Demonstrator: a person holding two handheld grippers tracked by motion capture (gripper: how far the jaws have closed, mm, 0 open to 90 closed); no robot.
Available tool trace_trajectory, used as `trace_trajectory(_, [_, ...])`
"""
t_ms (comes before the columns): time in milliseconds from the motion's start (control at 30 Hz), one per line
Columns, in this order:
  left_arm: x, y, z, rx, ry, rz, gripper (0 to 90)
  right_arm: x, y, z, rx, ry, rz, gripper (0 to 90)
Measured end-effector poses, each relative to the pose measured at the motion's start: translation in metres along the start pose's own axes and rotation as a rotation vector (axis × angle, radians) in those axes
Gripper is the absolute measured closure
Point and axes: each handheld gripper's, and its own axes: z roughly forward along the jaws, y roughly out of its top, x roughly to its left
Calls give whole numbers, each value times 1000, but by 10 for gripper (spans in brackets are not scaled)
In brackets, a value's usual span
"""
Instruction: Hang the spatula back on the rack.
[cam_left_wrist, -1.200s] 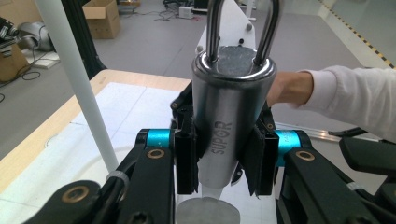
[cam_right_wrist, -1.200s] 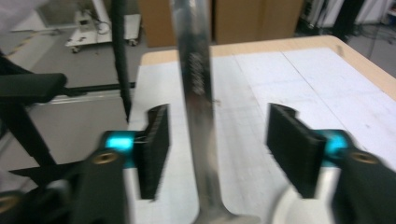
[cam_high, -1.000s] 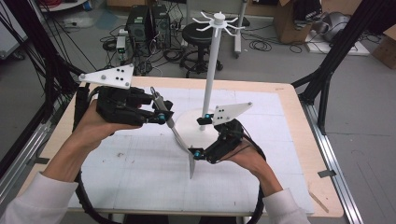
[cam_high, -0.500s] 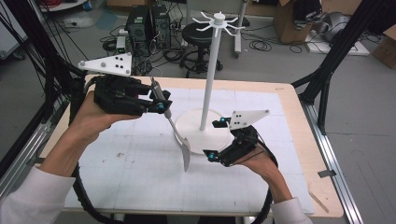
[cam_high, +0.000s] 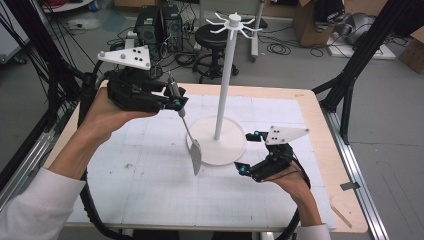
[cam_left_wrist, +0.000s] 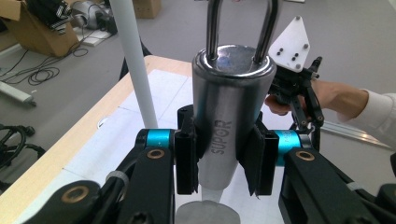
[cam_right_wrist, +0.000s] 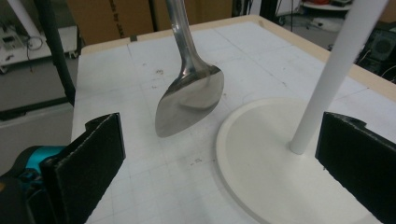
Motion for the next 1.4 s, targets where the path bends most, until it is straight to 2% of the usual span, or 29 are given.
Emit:
trace_trajectory(133, [5, 4, 4, 15, 6, 2, 688, -3, -9, -5, 19, -20, 14, 4])
trace_trajectory(267, [11, 7, 8, 32, 19, 2, 688, -7, -18, -11, 32, -63, 21, 4])
trace_trajectory(567, [23, 15, 11, 52, 21, 6, 688, -10, -36, -31, 6, -113, 46, 4])
trace_trajectory(733, [29, 19, 14, 51, 32, -4, 688, -13, -44, -35, 44, -152, 49, 4])
trace_trajectory(933, [36, 24, 20, 62, 48, -4, 688, -16, -49, -38, 30, -168, 70, 4])
trace_trajectory(1400, [42, 41, 33, 90, 56, -11, 688, -16, -52, -39, 25, -174, 65, 4])
